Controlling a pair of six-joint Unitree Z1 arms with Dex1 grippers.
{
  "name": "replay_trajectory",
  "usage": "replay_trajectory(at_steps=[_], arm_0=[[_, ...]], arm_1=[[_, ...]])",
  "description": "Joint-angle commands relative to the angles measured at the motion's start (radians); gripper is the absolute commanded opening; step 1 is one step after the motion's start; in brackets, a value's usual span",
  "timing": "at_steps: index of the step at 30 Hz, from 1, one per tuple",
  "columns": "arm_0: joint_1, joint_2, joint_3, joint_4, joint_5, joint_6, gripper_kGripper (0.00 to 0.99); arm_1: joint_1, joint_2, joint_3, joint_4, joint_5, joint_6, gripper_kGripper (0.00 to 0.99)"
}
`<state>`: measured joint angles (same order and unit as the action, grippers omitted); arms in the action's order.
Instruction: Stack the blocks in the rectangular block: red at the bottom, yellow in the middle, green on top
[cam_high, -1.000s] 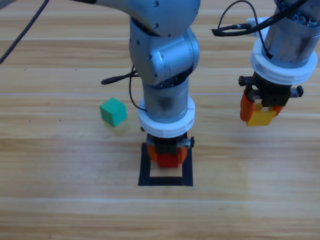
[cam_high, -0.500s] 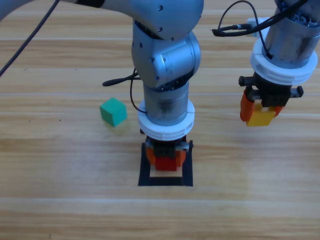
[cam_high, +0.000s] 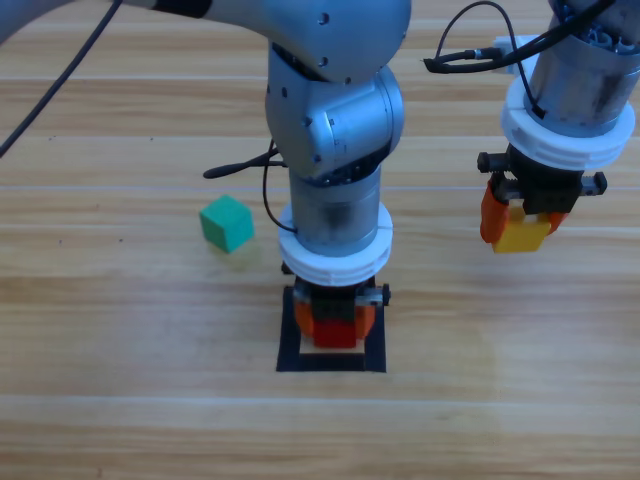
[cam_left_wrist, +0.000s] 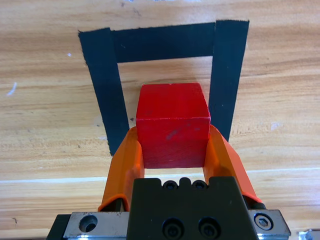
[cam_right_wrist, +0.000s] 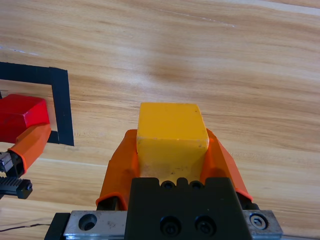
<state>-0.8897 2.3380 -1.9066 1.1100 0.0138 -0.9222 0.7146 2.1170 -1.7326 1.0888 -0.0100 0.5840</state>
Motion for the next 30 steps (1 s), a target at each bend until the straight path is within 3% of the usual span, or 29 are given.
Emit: replay_trajectory(at_steps=[1, 30], arm_0=[[-0.044, 0.046, 0.001, 0.007, -0.015, -0.029, 0.0], [-0.011, 0.058, 0.004, 0.005, -0.002, 0.017, 0.0]], arm_1=[[0.029, -0.035, 0.024, -0.015, 0.013, 0.0, 0.0], [0.029, -0.034, 0.022, -0.02, 0.005, 0.0, 0.0]])
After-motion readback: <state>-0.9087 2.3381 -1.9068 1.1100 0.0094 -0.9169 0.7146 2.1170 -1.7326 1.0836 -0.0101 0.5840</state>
